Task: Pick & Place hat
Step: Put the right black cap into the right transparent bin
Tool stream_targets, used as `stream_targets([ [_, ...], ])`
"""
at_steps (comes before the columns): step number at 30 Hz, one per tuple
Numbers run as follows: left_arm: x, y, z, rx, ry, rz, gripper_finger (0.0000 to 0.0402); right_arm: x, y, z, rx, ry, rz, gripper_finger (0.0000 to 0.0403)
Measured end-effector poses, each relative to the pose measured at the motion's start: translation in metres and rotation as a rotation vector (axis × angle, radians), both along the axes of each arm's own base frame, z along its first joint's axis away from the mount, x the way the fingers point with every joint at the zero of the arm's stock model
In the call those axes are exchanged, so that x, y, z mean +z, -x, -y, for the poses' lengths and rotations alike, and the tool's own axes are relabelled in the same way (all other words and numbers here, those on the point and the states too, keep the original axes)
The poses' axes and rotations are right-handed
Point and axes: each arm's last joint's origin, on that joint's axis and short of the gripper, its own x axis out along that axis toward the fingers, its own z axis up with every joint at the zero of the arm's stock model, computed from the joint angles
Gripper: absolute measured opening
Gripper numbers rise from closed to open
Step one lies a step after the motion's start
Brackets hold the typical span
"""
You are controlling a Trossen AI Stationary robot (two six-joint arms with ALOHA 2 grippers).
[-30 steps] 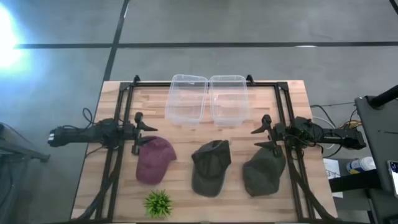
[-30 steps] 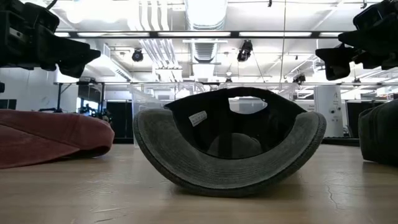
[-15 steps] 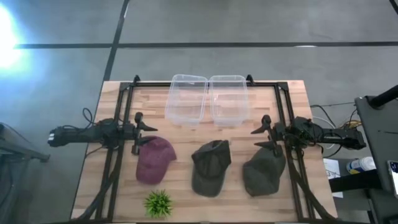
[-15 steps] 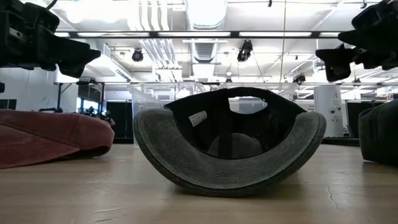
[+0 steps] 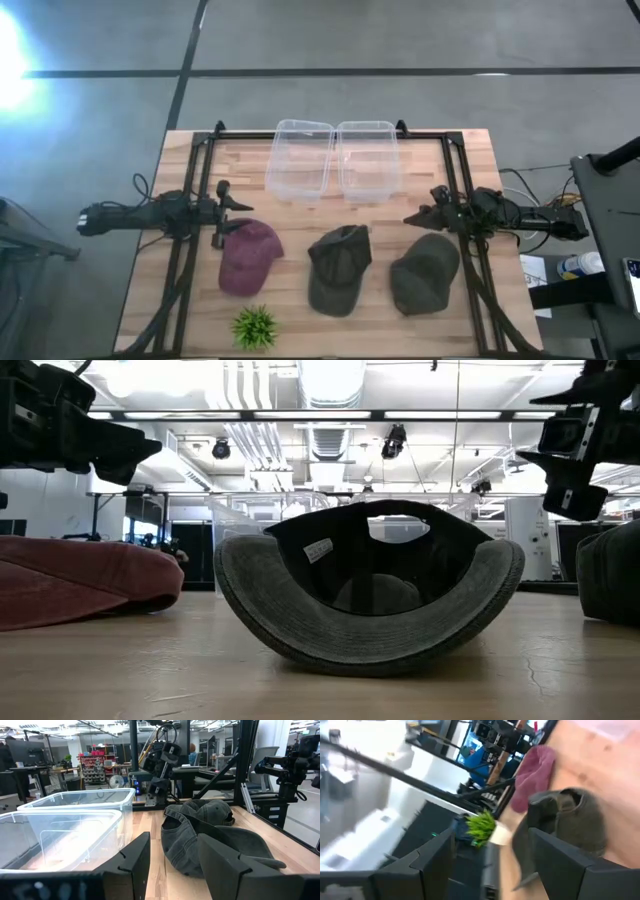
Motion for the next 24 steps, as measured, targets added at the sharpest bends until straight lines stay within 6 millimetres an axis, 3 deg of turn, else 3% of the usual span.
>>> stream_targets([
  [9,0.000,0.000,0.000,0.000,0.000,0.000,0.0158,-0.002,-0.001,0.000,-0.010,-0.139,-0.050,0.0249],
  [14,0.000,0.000,0.000,0.000,0.000,-0.001,0.0158,-0.008,-0.005,-0.006,0.199,-0.111,-0.179,0.0249],
  [18,0.000,0.000,0.000,0.000,0.000,-0.002,0.0158,-0.009,-0.005,-0.009,0.276,0.062,-0.408,0.0249],
  [22,0.000,0.000,0.000,0.000,0.000,-0.002,0.0158,0.002,0.000,-0.006,0.284,0.387,-0.659,0.0249],
  [24,0.000,0.000,0.000,0.000,0.000,-0.002,0.0158,0.007,-0.006,-0.005,0.278,0.426,-0.702,0.0247],
])
